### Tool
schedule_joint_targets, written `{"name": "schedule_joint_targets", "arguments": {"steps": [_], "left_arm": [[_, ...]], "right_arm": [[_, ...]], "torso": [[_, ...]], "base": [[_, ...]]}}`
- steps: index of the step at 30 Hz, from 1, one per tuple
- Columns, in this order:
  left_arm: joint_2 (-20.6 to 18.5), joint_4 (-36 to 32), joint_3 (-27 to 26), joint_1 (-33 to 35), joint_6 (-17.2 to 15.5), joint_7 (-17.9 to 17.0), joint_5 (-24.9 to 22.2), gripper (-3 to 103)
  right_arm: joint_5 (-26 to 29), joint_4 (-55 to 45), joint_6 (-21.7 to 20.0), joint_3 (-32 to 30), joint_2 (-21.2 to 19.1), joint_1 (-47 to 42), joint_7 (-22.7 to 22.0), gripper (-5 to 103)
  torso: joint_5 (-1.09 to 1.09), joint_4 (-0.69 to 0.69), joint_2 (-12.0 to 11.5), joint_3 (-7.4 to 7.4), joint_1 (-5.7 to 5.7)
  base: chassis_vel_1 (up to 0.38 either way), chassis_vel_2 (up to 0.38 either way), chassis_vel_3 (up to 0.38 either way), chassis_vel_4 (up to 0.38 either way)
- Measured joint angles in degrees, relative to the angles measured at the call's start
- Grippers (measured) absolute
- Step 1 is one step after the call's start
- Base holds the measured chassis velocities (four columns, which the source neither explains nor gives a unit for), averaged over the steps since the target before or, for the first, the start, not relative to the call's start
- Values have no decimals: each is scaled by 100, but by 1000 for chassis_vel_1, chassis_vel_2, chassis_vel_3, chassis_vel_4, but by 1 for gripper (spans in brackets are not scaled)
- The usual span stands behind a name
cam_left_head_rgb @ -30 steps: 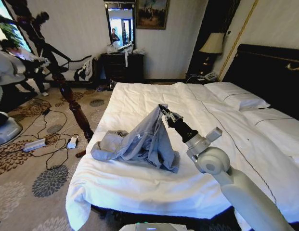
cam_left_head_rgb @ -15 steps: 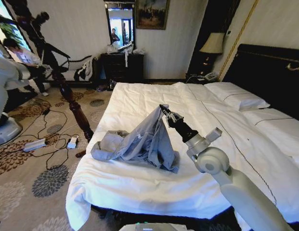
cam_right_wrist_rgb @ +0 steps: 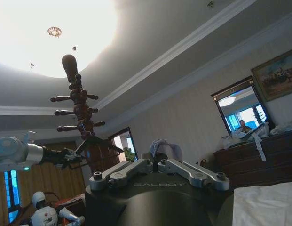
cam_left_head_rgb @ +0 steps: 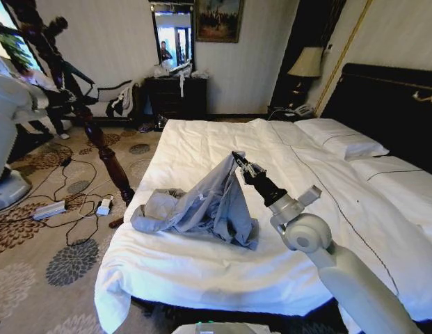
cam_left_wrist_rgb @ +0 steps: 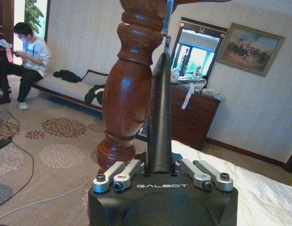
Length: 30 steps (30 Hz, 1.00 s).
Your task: Pick up the clothes from the bed and hang them on the clothes hanger.
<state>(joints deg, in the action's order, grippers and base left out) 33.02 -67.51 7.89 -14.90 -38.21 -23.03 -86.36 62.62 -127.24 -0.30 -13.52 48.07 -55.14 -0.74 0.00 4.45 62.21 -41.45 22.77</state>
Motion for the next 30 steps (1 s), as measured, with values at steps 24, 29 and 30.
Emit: {"name": "schedule_joint_targets", "arguments": {"steps": [24,29,30], "left_arm": [[-1215,-3487,-1675,2675,646,805,-523,20],[-1133,-4656,-1946,3693,1188,1887,-864,20],[-1116,-4774,-1953,3799,1236,1992,-926,20]], "right_arm": [[-153,117,15,-69,10,-237,-513,0],[-126,-64,-258,-829,-184,-822,-1272,0],[-120,-81,-290,-900,-206,-884,-1350,0]], "torso": [[-5,-1,0,0,0],[-4,10,1,2,-2],[0,11,1,2,-2]], "base": [[0,0,0,0],[0,0,0,0],[0,0,0,0]]}}
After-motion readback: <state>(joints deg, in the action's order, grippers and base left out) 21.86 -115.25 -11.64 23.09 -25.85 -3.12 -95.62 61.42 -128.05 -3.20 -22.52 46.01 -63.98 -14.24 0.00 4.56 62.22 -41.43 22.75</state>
